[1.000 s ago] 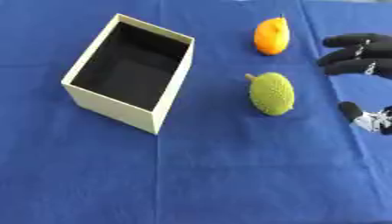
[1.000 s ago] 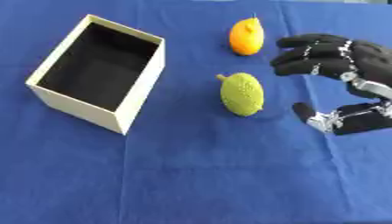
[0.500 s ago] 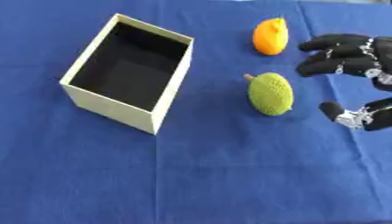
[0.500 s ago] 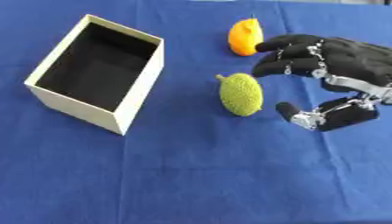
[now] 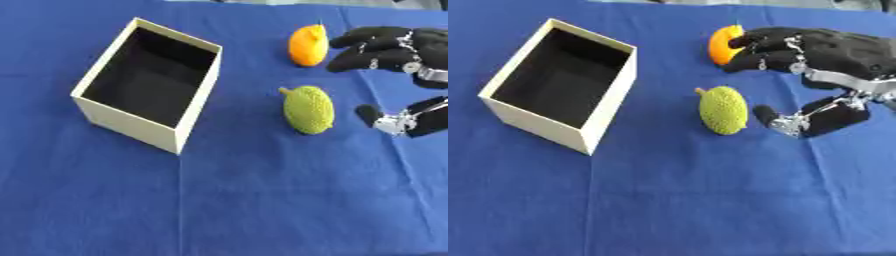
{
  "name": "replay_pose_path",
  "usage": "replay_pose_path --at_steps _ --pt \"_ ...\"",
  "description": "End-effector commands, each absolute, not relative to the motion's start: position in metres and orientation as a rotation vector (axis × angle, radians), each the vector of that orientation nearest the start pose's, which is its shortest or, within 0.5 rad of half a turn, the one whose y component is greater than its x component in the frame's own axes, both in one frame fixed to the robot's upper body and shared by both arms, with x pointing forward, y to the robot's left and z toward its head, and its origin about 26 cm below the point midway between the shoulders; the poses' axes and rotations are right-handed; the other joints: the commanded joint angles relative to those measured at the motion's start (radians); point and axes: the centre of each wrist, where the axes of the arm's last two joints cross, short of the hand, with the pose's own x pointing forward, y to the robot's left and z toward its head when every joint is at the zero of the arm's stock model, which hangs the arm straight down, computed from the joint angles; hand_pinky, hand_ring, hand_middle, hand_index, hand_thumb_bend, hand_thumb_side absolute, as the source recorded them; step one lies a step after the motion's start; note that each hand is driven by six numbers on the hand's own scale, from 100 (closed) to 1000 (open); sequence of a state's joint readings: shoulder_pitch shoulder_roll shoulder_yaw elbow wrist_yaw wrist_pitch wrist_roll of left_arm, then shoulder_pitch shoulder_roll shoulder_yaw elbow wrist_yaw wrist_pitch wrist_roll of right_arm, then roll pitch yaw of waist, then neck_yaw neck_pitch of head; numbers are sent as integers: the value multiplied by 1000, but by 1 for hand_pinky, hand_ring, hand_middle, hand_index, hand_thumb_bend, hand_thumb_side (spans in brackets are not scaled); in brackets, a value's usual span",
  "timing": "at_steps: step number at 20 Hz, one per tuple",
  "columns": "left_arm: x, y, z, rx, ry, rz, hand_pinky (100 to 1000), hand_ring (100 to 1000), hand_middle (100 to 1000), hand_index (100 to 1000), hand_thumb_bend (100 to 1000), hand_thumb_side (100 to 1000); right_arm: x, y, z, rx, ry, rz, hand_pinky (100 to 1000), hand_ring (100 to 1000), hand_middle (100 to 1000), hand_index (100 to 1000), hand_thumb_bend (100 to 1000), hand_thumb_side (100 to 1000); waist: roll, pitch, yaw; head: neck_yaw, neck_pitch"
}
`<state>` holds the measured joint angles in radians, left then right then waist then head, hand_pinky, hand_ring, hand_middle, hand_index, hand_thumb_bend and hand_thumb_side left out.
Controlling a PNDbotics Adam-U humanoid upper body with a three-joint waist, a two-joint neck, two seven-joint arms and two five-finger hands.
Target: Pick up objects on the table and place them in the box.
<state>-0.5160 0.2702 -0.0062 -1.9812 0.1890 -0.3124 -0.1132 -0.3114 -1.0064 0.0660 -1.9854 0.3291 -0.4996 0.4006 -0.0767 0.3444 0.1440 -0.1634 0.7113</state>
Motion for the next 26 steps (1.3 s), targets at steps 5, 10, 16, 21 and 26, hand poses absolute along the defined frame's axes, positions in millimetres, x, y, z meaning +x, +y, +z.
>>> replay_pose_path --at_steps 5,10,16,21,26 --pt "312 224 263 340 3393 563 797 785 705 825 100 592 295 -328 281 910 2290 -2512 1000 1000 854 985 100 201 -1 -25 9 -10 1" --pt "312 221 263 355 3389 565 797 785 703 824 100 592 305 -330 280 946 2312 -2576 1000 1000 856 992 100 211 -4 -27 16 -14 4" --pt "312 220 264 369 3385 566 797 784 702 824 100 593 313 -334 274 993 2310 -2645 1000 1000 860 997 100 279 -7 -29 21 -14 4" --pt "312 219 263 374 3386 577 797 784 701 824 100 592 314 -332 271 968 2319 -2687 1000 1000 849 992 100 296 -8 -30 22 -14 6" --pt "312 219 263 380 3387 580 798 784 701 824 100 593 315 -329 272 943 2320 -2717 1000 1000 851 991 100 314 -9 -33 22 -16 9"
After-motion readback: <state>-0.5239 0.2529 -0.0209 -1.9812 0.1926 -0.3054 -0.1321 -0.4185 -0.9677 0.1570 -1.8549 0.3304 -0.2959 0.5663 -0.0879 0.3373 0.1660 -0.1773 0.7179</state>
